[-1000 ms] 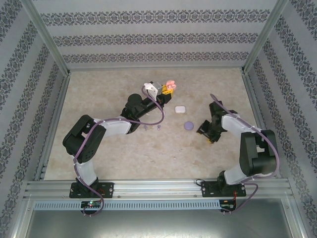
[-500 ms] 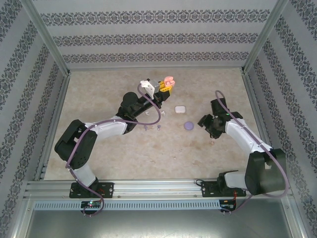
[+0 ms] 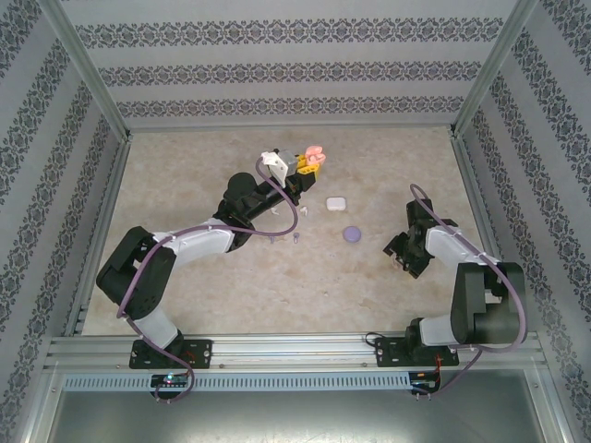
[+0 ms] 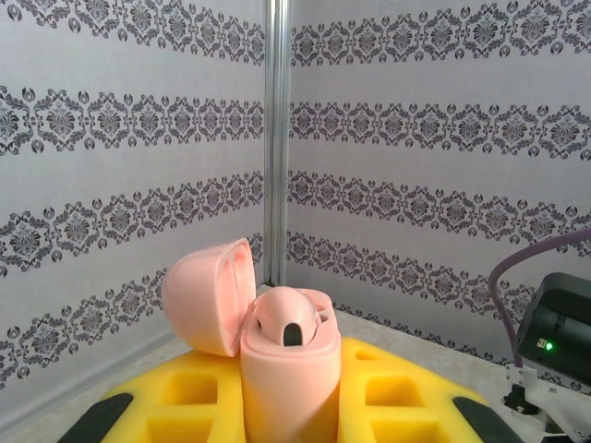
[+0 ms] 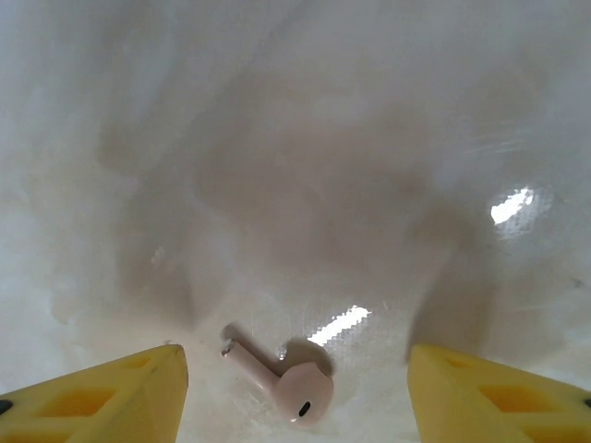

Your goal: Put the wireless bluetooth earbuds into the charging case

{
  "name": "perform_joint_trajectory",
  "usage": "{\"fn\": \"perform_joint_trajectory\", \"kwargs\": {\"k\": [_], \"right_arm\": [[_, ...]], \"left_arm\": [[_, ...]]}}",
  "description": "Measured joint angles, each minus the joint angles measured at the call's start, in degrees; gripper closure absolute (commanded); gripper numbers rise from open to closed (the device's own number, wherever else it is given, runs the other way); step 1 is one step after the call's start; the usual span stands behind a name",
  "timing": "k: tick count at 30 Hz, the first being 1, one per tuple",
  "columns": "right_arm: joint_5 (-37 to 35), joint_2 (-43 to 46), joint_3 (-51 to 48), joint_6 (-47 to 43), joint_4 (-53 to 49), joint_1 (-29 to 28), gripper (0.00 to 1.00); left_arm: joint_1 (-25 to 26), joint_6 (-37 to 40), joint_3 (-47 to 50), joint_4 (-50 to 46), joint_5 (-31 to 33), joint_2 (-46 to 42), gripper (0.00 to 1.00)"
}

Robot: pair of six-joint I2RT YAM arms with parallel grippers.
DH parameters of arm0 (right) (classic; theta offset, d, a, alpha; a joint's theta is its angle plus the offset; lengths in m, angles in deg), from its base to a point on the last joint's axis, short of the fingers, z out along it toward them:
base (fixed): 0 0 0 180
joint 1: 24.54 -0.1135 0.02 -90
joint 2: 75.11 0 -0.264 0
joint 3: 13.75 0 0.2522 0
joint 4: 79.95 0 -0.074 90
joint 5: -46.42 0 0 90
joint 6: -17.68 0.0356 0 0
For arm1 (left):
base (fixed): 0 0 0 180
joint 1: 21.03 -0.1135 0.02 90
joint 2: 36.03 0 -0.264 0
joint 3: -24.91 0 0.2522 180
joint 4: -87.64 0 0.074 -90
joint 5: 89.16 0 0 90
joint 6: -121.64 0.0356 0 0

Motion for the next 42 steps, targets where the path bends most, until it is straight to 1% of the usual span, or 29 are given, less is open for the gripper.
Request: {"fn": "perform_joint_trajectory", "kwargs": {"k": [6, 10, 17, 20, 24, 26, 28, 30, 38, 42], "right_arm": [[0.4, -0.5, -0.2, -0.7, 1.1, -0.9, 0.4], [-0.3, -0.5, -0.2, -0.6, 1.4, -3.9, 0.42], [-1.3, -0.7, -0.2, 1.2, 2.0, -11.5, 0.43], [-1.3, -1.2, 0.2, 3.1, 2.5, -16.2, 0.43], [0.2, -3.3, 3.5, 5.0, 2.7, -23.0, 0.43], [0.7, -3.7, 6.0, 5.1, 2.6, -24.8, 0.43], [0.6, -3.6, 8.4, 5.0, 2.5, -24.8, 0.42], [0.4, -3.4, 10.1, 4.5, 2.4, -23.3, 0.41], [-0.7, -3.0, 10.2, 0.6, 1.3, -12.2, 0.4], [-0.7, -3.0, 8.0, -1.1, 1.1, -8.9, 0.4]], "left_arm": [[0.0, 0.0, 0.3, 0.0, 0.0, 0.0, 1.0], [0.0, 0.0, 0.6, 0.0, 0.0, 0.0, 1.0], [0.0, 0.0, 0.7, 0.0, 0.0, -0.1, 1.0], [0.0, 0.0, 0.7, 0.0, 0.0, -0.3, 1.0], [0.2, 0.0, 0.7, 0.0, 0.0, -0.4, 1.0], [0.4, 0.0, 0.8, -0.1, 0.0, -0.5, 1.0], [0.6, 0.0, 0.8, -0.1, 0.0, -0.7, 1.0], [0.8, 0.0, 1.0, -0.2, 0.0, -0.9, 1.0], [0.8, 0.0, 1.3, -0.6, 0.0, -2.1, 1.0], [0.8, 0.0, 1.4, -0.9, 0.0, -2.6, 1.0]]}}
